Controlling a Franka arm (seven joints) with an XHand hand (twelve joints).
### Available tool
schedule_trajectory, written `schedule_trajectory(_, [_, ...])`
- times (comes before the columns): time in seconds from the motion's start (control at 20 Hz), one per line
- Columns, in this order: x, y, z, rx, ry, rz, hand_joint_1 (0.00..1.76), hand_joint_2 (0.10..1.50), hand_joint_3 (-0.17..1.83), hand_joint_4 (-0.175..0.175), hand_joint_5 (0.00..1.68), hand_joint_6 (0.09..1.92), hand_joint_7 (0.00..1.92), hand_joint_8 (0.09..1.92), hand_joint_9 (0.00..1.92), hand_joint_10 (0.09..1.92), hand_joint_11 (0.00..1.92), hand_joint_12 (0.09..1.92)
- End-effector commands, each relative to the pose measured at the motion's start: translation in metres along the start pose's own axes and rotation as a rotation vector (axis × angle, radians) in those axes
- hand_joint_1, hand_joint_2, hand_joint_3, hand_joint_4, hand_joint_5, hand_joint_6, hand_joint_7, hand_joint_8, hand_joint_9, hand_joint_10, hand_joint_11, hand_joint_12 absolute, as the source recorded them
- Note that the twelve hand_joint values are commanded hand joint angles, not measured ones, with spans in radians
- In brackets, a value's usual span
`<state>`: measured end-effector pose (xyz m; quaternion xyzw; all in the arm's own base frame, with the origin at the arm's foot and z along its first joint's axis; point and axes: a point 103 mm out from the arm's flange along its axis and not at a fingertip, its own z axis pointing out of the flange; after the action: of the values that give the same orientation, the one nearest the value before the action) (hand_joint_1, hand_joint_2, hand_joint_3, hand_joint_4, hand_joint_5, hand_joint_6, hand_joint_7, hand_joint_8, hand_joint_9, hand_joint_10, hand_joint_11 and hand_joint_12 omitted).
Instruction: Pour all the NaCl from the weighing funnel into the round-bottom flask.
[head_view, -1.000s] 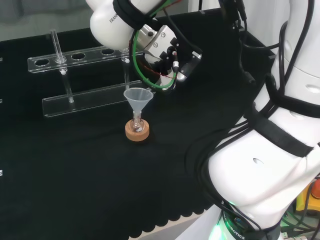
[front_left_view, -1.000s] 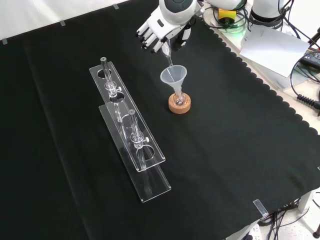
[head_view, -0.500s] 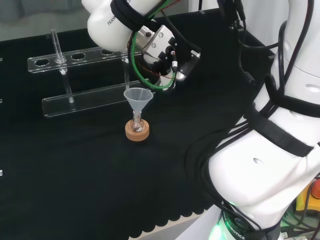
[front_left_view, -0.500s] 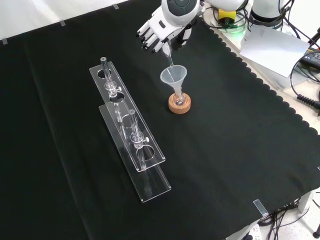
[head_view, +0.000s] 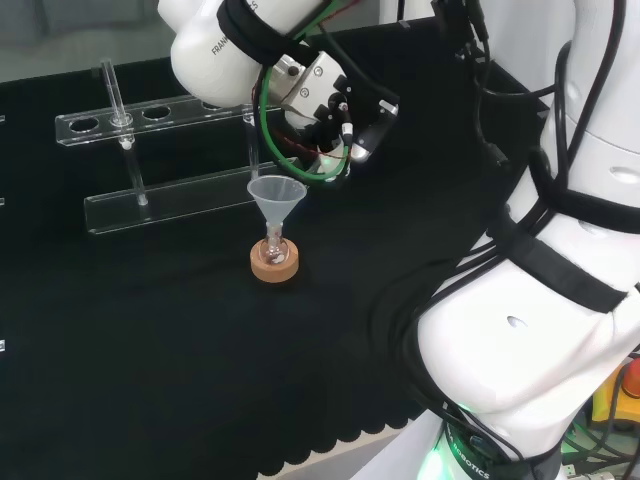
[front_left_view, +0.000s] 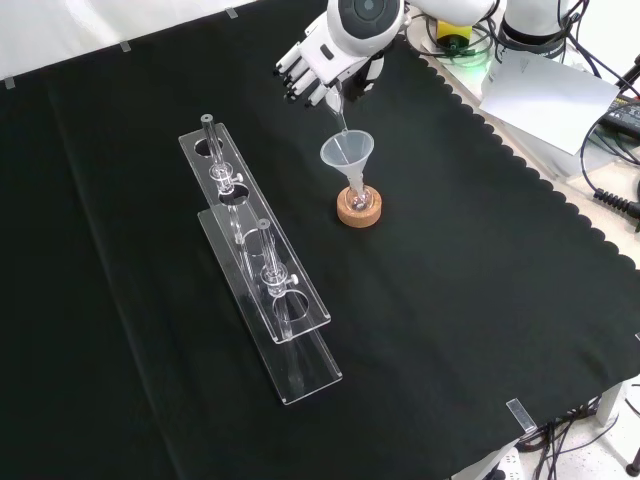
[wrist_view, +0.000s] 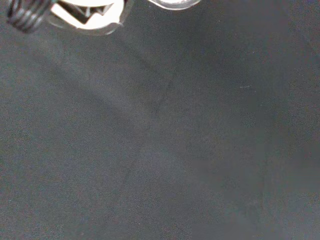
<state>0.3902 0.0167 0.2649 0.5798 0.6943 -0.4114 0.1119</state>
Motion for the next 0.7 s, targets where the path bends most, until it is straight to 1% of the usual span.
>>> schedule_trajectory(0.05, [0.0028, 0.0002, -0.0031, 0.011, -0.018, 0.012, 1.10, 0.66, 0.74, 0.175, 1.16, 0.91, 0.46, 0.62, 0.67, 0.53, 0.31, 1.33])
schedule_trajectory(0.4, [0.0033, 0.0032, -0.0048, 0.011, -0.051, 0.007, 1.10, 0.66, 0.74, 0.175, 1.16, 0.91, 0.46, 0.62, 0.67, 0.53, 0.31, 1.33])
schedule_trajectory(0.7, [0.0038, 0.0044, -0.0043, 0.013, -0.043, 0.003, 1.10, 0.66, 0.74, 0.175, 1.16, 0.91, 0.46, 0.62, 0.67, 0.53, 0.31, 1.33])
